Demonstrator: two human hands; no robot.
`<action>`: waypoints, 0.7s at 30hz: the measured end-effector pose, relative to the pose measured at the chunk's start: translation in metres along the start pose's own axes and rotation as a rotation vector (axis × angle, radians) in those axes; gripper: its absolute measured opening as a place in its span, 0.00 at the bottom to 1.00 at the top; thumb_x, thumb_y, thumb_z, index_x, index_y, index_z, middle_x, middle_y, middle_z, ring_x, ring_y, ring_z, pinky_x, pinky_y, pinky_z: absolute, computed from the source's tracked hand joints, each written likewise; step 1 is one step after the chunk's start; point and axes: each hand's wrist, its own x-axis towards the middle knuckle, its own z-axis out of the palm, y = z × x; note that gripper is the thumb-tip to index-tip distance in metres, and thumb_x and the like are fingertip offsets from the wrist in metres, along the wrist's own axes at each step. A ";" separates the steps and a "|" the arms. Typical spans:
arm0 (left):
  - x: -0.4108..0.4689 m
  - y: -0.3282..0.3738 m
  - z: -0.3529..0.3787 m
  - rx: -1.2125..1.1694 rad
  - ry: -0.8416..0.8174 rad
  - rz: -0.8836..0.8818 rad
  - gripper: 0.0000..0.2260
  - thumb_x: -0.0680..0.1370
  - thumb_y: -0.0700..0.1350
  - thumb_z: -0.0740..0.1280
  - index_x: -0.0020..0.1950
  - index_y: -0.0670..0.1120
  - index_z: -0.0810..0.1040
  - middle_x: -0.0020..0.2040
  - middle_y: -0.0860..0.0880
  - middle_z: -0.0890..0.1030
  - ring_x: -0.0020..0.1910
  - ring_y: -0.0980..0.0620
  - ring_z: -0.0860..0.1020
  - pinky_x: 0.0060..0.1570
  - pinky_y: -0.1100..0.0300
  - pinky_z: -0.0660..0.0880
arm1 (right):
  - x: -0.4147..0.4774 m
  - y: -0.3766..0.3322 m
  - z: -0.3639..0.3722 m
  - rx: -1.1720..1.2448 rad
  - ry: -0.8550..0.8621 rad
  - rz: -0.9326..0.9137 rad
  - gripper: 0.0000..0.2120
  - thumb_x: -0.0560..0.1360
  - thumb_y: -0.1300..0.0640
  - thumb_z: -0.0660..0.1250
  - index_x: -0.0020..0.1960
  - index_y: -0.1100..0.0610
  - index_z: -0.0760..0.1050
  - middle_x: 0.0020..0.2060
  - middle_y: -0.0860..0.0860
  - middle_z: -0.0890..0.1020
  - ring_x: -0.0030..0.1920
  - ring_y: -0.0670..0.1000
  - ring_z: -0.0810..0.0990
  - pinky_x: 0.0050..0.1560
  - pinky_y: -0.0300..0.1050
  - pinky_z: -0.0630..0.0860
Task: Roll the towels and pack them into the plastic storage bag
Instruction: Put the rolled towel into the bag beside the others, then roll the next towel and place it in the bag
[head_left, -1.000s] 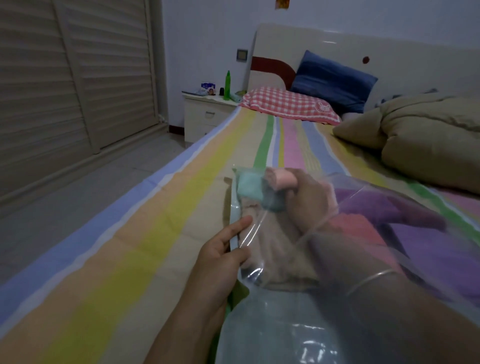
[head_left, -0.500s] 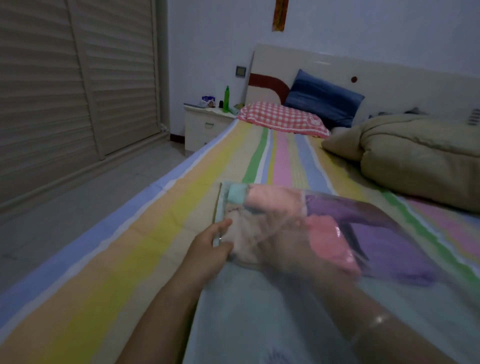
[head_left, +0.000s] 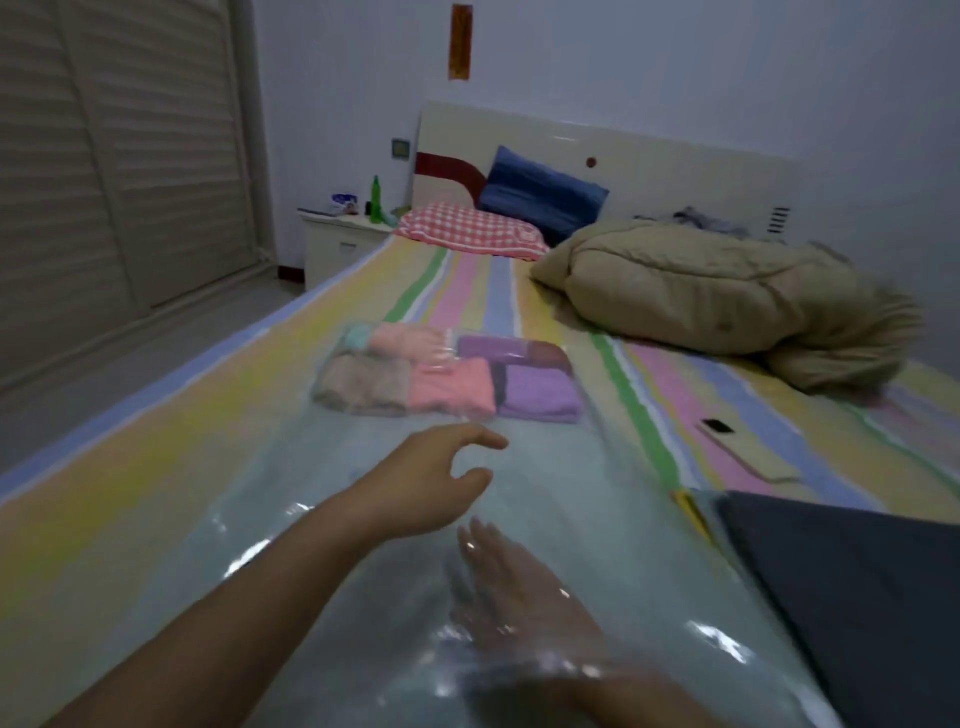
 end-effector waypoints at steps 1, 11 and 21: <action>-0.006 0.019 0.017 -0.070 -0.019 0.049 0.14 0.79 0.46 0.64 0.64 0.55 0.76 0.65 0.59 0.75 0.65 0.61 0.71 0.65 0.66 0.65 | -0.026 0.004 -0.011 0.035 -0.086 0.045 0.28 0.80 0.36 0.39 0.77 0.43 0.41 0.68 0.48 0.74 0.67 0.48 0.73 0.66 0.42 0.64; -0.048 0.161 0.183 -0.141 -0.085 0.250 0.13 0.74 0.47 0.62 0.55 0.53 0.83 0.54 0.57 0.83 0.55 0.61 0.77 0.58 0.64 0.72 | -0.242 0.105 -0.100 0.370 0.166 0.146 0.10 0.74 0.56 0.64 0.46 0.42 0.80 0.41 0.38 0.83 0.44 0.40 0.81 0.46 0.38 0.77; -0.060 0.190 0.265 0.323 -0.083 0.423 0.17 0.72 0.61 0.68 0.55 0.54 0.75 0.54 0.55 0.75 0.54 0.55 0.72 0.51 0.59 0.72 | -0.337 0.214 -0.096 -0.067 0.189 0.222 0.12 0.72 0.44 0.71 0.52 0.46 0.76 0.49 0.42 0.73 0.51 0.46 0.72 0.44 0.41 0.73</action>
